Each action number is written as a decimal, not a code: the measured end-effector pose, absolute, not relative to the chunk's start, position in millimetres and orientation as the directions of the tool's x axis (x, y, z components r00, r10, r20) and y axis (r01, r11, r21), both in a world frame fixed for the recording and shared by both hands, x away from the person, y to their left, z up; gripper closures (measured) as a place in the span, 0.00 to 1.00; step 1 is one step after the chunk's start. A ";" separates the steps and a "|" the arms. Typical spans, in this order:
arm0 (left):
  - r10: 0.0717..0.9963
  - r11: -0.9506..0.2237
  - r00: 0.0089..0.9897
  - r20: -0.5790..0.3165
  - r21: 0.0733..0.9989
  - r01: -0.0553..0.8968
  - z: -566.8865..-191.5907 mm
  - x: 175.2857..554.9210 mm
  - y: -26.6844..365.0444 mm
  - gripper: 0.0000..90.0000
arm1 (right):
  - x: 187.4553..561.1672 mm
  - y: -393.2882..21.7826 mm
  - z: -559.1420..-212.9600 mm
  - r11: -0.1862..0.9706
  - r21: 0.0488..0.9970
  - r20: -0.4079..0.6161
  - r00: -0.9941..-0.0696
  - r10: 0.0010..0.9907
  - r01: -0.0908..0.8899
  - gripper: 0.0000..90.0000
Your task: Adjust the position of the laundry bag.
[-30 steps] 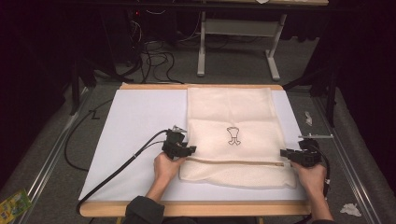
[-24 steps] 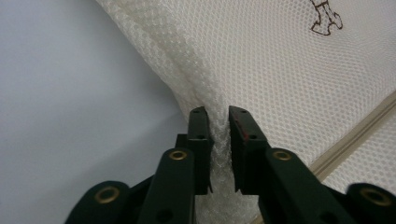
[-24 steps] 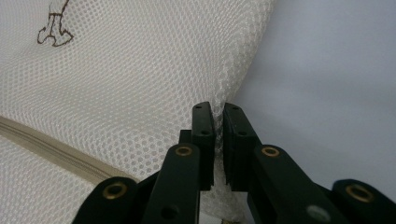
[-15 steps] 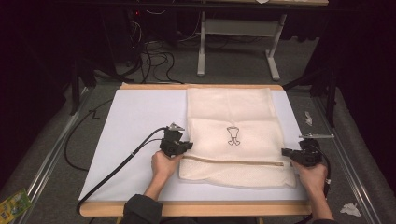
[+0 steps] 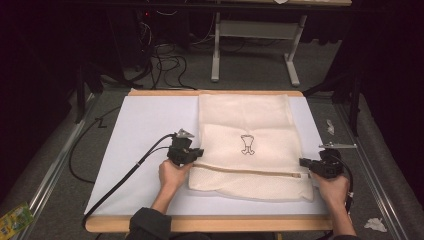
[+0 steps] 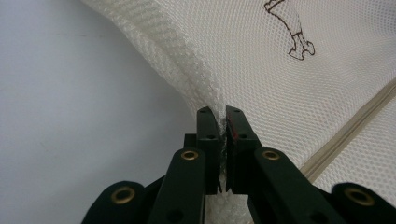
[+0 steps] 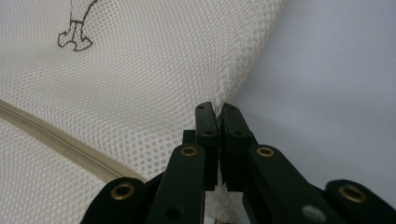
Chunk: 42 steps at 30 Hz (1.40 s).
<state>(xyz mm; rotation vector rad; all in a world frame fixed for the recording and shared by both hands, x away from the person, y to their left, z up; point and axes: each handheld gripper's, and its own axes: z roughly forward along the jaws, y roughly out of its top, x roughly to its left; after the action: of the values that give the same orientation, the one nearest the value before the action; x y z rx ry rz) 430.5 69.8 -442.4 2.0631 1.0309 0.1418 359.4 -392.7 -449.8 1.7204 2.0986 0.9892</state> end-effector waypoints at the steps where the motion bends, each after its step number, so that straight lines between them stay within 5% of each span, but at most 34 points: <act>1: 0.713 -0.342 0.661 -0.234 0.706 0.620 -442.1 430.5 70.5 0.96 | 359.4 -392.2 -449.4 0.073 0.641 0.218 -0.272 0.937 0.764 0.98; 42: 0.761 -0.308 0.615 -0.209 0.717 0.625 -436.4 426.2 110.2 0.96 | 366.8 -361.1 -446.1 0.103 0.664 0.250 -0.349 0.903 0.740 0.99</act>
<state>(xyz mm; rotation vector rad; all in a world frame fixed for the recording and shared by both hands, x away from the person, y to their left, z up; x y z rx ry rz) 426.2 110.2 -436.4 2.0340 1.0895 0.2143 366.8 -361.1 -446.1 1.6439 2.1575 1.0814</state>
